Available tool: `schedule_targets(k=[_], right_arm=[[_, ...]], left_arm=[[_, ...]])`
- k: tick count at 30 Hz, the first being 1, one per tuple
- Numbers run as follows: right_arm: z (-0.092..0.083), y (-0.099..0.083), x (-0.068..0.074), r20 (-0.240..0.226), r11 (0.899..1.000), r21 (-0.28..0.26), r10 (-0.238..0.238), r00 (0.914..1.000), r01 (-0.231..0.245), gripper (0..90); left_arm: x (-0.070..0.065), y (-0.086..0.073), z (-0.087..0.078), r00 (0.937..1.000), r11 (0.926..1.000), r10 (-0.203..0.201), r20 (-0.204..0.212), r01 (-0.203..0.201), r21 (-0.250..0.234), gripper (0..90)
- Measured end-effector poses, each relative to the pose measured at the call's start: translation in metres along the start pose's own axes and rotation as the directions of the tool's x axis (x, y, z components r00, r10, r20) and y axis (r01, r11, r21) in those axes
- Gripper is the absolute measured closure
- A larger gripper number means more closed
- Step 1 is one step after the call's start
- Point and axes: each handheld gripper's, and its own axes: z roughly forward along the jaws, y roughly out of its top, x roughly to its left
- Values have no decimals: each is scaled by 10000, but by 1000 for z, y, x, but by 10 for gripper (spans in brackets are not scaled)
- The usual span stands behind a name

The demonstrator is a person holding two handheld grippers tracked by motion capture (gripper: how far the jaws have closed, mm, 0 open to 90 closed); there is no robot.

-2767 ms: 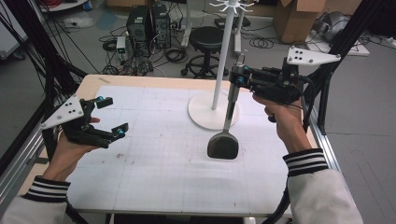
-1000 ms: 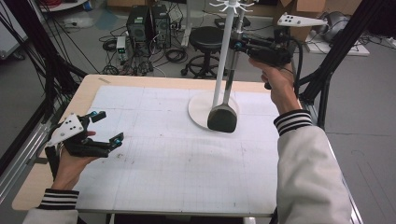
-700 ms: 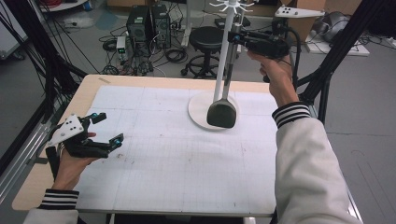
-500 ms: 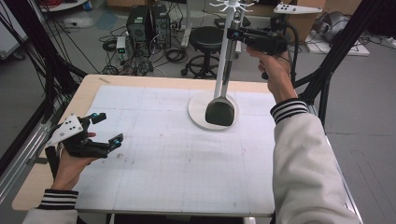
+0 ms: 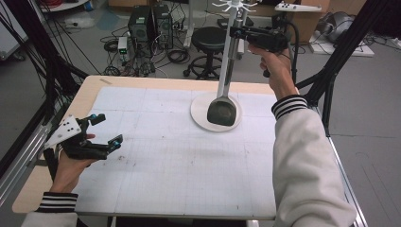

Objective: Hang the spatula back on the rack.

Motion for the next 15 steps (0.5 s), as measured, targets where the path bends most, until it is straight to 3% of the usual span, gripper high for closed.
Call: schedule_targets(k=[15], right_arm=[[9,-3,-9,167,10000,36,17,9999,-18,747]], left_arm=[[2,-1,0,10000,10000,-57,-29,58,23,17]])
